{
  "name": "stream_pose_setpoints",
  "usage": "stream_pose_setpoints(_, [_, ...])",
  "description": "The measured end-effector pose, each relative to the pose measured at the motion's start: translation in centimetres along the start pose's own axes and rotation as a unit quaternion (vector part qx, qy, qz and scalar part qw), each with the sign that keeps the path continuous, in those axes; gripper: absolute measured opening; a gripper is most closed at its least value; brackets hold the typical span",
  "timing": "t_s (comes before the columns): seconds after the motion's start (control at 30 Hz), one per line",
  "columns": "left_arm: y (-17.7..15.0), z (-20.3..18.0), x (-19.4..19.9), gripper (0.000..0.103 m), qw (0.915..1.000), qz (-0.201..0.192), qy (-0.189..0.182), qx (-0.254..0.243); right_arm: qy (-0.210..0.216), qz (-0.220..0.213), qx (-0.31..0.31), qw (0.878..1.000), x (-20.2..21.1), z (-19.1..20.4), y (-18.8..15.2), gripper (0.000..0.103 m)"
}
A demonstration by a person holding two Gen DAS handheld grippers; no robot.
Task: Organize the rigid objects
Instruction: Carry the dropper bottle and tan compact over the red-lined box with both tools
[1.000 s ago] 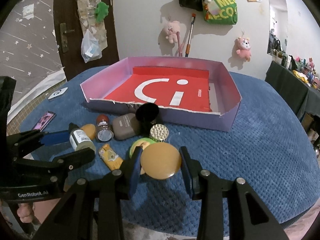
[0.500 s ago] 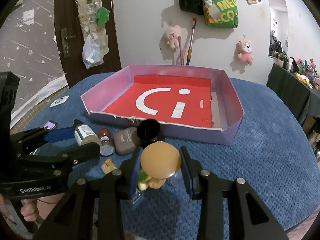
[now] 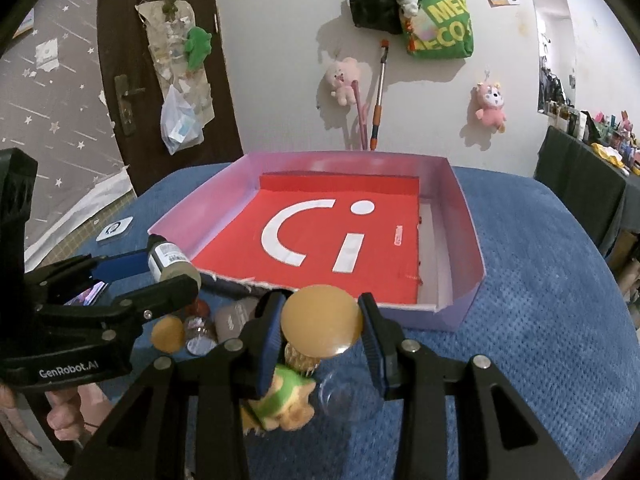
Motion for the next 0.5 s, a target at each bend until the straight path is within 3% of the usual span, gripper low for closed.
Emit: stream_pose_setpoints(0.5, [2.9,2.4,-3.1,0.067,0.9998,-0.004,0.019,-0.006,0.004,0.015,-0.015,1.000,-4.1,-1.0,3.5,0.040])
Point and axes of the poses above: each gripper's, at about its wrist camera, not at the fingertips, and x roughly against the way its jaws point, z to its left, y to its top, the point moved 6 cm from there along -x, roughly the way its jaws point, and after that the axes turned 13 degrees about -y, right-handed, at the moved point
